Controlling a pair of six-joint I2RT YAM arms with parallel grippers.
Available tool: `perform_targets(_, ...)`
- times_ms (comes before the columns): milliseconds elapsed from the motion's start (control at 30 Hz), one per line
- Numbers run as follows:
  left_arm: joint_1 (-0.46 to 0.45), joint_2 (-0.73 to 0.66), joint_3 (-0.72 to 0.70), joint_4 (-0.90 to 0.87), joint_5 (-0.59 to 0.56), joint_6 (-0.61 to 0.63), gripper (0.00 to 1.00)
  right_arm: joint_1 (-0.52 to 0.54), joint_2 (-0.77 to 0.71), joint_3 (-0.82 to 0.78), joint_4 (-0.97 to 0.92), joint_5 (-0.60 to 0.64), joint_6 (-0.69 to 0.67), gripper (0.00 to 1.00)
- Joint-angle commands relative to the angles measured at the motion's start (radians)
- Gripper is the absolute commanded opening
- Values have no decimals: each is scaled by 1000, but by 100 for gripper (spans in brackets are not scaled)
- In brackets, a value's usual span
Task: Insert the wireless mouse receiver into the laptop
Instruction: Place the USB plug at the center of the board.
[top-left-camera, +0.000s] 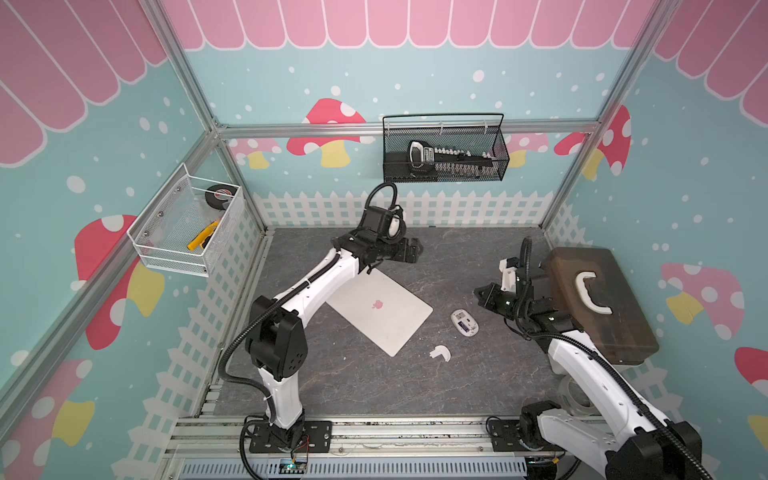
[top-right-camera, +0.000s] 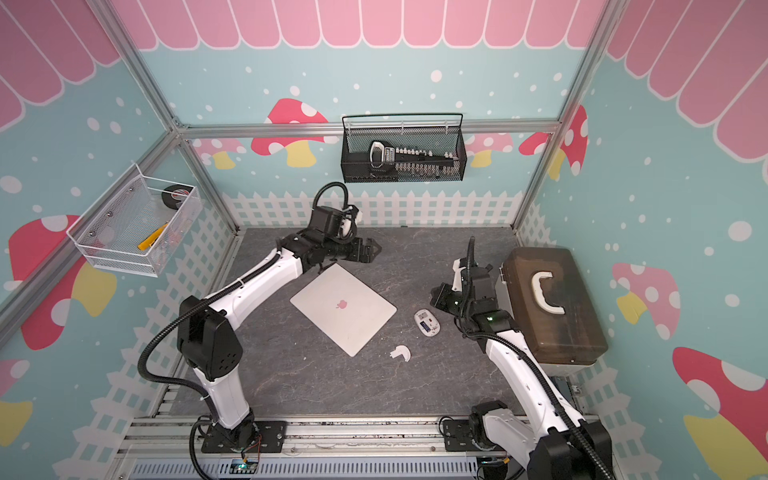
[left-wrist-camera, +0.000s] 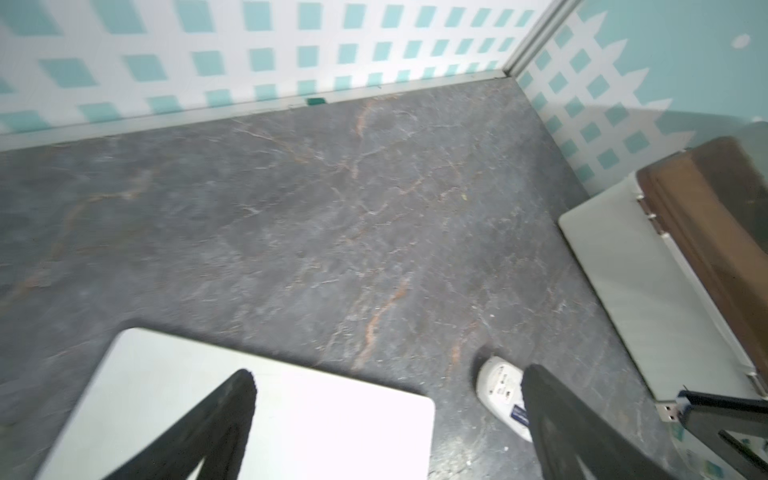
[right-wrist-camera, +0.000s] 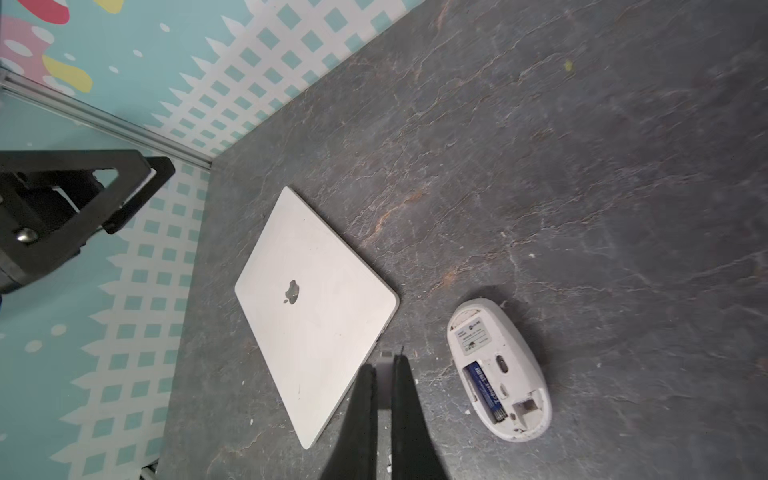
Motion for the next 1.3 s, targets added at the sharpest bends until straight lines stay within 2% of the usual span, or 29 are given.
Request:
perform_targets(0,167,64,-7,-179,2,90,99,34,22,-82,117,-116,70,2)
perform_targets(100,297,138,-20,-196,55,108,97,66,33,-170,245,-144,140,2)
perform_targets(200,350,202,-10,-218,45,146,96,104,55,-235,370,-161,203,3)
perform_targets(467,366,307,71,-292,33,154,96,225,172,-260,466,-83,243,2)
perform_targets(733,381,303,74,-279,85,91,95,231,275,-235,362,20,204,2)
perform_targets(1000,382,310,70,-262,98,75,95,231,408,-181,368,-4,167,3)
perform_targets(1100,381,308,47,-248,100,71,95,231,418,-172,357,7,161,9)
perform_targets(1267,381,308,23,-229,100,63,95,231,389,-152,273,57,125,32)
